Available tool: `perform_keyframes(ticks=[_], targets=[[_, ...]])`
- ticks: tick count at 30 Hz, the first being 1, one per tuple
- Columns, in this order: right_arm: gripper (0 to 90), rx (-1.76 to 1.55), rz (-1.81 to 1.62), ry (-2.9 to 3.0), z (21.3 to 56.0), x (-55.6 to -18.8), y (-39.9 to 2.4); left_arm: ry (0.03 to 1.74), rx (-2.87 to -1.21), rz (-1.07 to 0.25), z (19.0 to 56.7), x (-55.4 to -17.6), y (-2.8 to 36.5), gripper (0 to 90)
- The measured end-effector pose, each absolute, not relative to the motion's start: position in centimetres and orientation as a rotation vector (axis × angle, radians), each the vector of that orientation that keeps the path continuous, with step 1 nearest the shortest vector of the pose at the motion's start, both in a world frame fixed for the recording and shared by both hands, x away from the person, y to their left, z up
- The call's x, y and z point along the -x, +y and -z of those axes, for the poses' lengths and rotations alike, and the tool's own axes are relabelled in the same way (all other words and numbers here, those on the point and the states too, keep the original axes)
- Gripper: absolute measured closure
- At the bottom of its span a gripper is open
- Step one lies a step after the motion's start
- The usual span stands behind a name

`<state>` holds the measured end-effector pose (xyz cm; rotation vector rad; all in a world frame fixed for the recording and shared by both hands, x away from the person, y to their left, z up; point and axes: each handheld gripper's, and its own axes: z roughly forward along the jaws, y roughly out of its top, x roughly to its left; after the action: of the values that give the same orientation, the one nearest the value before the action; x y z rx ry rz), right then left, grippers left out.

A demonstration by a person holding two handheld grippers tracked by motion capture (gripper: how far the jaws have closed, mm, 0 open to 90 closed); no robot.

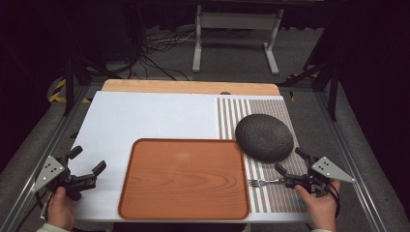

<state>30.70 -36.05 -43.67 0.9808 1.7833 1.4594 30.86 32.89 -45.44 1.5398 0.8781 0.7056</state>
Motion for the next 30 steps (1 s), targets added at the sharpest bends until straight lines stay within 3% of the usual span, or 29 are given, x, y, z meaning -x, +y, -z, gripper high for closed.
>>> perform_keyframes(ticks=[30], targets=[[3.5, -0.971, -1.458, 1.808, 43.85, -30.81, -35.86, 0.884, -1.545, -0.711, 45.50, -30.88, 33.02, 0.3]])
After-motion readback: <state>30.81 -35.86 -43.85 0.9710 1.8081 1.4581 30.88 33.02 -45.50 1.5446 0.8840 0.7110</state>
